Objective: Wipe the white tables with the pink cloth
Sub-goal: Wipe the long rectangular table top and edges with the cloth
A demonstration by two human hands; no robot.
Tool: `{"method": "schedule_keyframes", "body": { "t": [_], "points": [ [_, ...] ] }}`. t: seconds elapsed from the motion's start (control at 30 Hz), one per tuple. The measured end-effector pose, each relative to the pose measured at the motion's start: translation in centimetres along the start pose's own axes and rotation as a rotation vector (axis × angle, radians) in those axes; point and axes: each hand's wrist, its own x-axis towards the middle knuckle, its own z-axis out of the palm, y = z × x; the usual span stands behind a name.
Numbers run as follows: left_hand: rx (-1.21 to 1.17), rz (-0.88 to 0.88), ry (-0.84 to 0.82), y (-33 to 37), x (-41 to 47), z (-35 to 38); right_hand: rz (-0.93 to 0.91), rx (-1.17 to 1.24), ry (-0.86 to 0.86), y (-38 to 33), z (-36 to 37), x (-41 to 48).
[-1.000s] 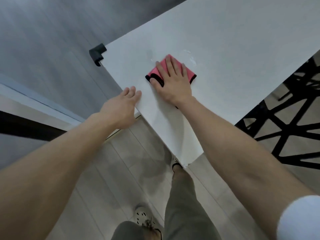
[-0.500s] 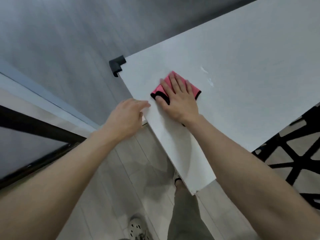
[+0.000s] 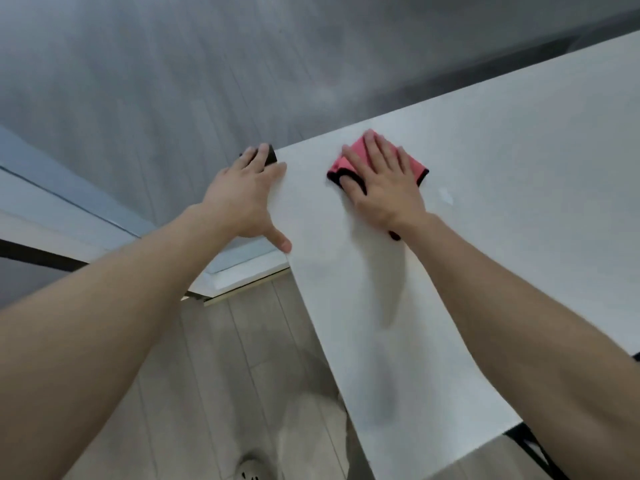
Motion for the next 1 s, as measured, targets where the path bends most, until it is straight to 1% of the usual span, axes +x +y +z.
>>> {"method": "schedule_keyframes", "body": {
  "t": [0.07,0.1,0.13,0.2,0.23,0.27,0.3,0.33,0.37,0.4,0.43,0.47,0.5,0.53,0.57,0.6,0.63,0.67,0.73,0.77,0.8,0.87,0.9,0.93,1.0],
  "points": [
    [-0.026,0.01,0.033,-0.5,-0.1,0.1,0.044,0.0,0.013,-0.5,-0.1,2.4],
    [-0.045,0.027,0.041,-0.6,-0.2,0.2,0.032,0.011,0.045,-1.5,0.4,1.0],
    [-0.066,0.035,0.051,-0.6,-0.4,0.3,-0.033,0.019,0.075,-2.8,1.4,-1.6],
    [-0.111,0.024,0.062,-0.7,-0.7,0.3,-0.268,0.002,0.101,-5.1,3.4,-8.1],
    [-0.13,0.026,0.06,-0.7,-0.8,0.2,-0.398,-0.016,0.042,-5.3,3.9,-10.3],
    [-0.138,0.028,0.059,-0.7,-0.8,0.3,-0.5,-0.045,-0.011,-4.3,3.7,-10.5],
    [-0.136,0.024,0.059,-0.8,-0.7,0.4,-0.538,-0.039,-0.036,-2.7,2.9,-8.8],
    [-0.127,0.018,0.058,-0.8,-0.6,0.6,-0.471,-0.028,-0.047,-1.0,1.7,-6.0],
    [-0.117,0.016,0.057,-0.8,-0.5,0.7,-0.314,-0.003,-0.017,0.8,0.5,-2.6],
    [-0.109,0.015,0.064,-0.8,-0.5,0.7,-0.106,0.032,0.007,1.7,-0.9,0.5],
    [-0.098,0.01,0.082,-1.0,-0.4,0.8,0.07,0.037,0.033,1.3,-1.4,2.6],
    [-0.088,0.002,0.097,-1.0,-0.4,0.9,0.164,0.032,0.046,-0.3,-1.1,3.1],
    [-0.086,-0.016,0.104,-1.0,-0.6,1.0,0.097,0.019,0.056,-2.4,-0.2,2.4],
    [-0.093,-0.046,0.108,-0.9,-0.8,1.0,-0.116,-0.017,0.032,-4.0,0.9,0.6],
    [-0.106,-0.075,0.107,-0.8,-1.1,0.9,-0.38,-0.051,-0.013,-4.5,2.0,-1.4],
    [-0.123,-0.09,0.103,-0.8,-1.3,1.0,-0.573,-0.086,-0.03,-3.8,2.3,-2.0],
    [-0.138,-0.091,0.098,-0.7,-1.3,1.0,-0.638,-0.082,-0.021,-2.4,1.5,-1.0],
    [-0.15,-0.09,0.095,-0.6,-1.3,1.1,-0.524,-0.071,0.01,-1.3,0.6,1.0],
    [-0.161,-0.095,0.087,-0.6,-1.3,0.9,-0.065,0.025,0.04,-1.7,-1.0,3.8],
    [-0.166,-0.095,0.084,-0.7,-1.4,0.9,0.027,0.073,0.043,-2.9,-0.6,4.0],
    [-0.168,-0.094,0.086,-0.7,-1.4,0.9,-0.059,0.067,0.05,-4.4,-0.1,3.4],
    [-0.16,-0.091,0.083,-0.7,-1.4,0.9,-0.437,-0.031,0.016,-4.8,1.7,1.3],
    [-0.155,-0.091,0.079,-0.7,-1.4,0.9,-0.55,-0.06,0.004,-4.0,1.7,1.6],
    [-0.152,-0.093,0.08,-0.7,-1.3,1.0,-0.527,-0.052,0.016,-3.3,0.9,2.7],
    [-0.157,-0.101,0.083,-0.8,-1.2,1.1,-0.253,0.008,0.041,-4.1,-0.3,4.7]
  ]
}}
